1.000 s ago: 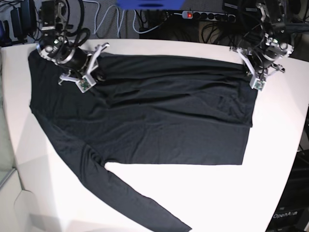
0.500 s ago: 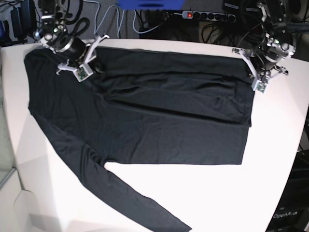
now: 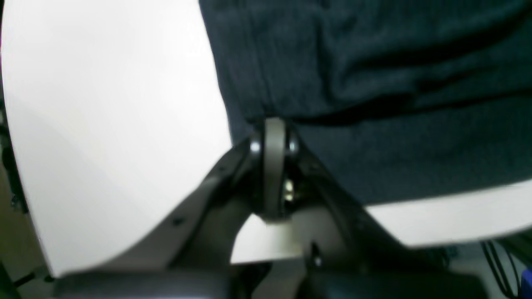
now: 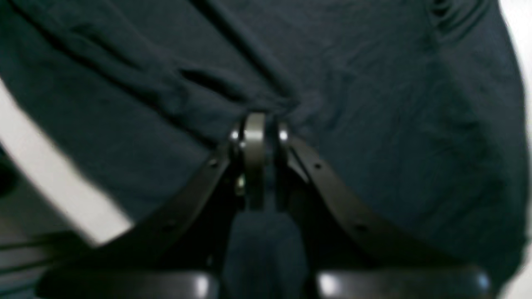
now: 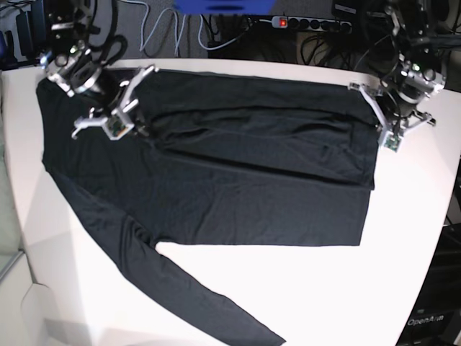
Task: Fold the T-shirt properly
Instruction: 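Move both grippers apart along the hem, spreading the shirt outward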
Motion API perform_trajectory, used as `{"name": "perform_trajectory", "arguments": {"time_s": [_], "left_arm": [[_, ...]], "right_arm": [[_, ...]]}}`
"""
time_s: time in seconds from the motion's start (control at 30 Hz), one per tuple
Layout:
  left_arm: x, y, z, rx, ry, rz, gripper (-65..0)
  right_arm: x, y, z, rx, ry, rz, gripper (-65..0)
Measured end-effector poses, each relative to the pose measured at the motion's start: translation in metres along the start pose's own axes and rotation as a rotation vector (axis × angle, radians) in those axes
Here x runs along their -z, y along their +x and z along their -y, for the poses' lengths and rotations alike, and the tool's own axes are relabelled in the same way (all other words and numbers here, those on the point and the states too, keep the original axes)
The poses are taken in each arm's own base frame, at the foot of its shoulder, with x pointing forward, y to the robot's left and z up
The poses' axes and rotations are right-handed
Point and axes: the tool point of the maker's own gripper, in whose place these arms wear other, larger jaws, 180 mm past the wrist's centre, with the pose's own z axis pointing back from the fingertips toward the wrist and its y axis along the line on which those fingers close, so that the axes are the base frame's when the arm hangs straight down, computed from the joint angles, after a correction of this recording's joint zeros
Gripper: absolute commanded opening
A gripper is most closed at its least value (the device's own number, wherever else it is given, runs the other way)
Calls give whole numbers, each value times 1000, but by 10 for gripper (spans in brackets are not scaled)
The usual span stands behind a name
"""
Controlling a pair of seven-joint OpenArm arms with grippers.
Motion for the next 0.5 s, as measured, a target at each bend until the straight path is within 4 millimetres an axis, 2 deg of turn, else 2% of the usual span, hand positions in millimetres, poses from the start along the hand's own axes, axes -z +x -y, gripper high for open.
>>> {"name": "perform_trajectory", "arguments": {"time_s": [0.2, 0.33, 0.5], "left_arm": [[-1, 18, -42, -82, 100, -18, -650], [-1, 27, -51, -92, 119, -30, -650], [-11, 35, -58, -90, 152, -24, -650]], "right_arm": [[-8, -14, 66, 0, -164, -116, -620], [-25, -25, 116, 34, -288, -170, -620], [-41, -55, 160, 150, -409, -220, -625]]}}
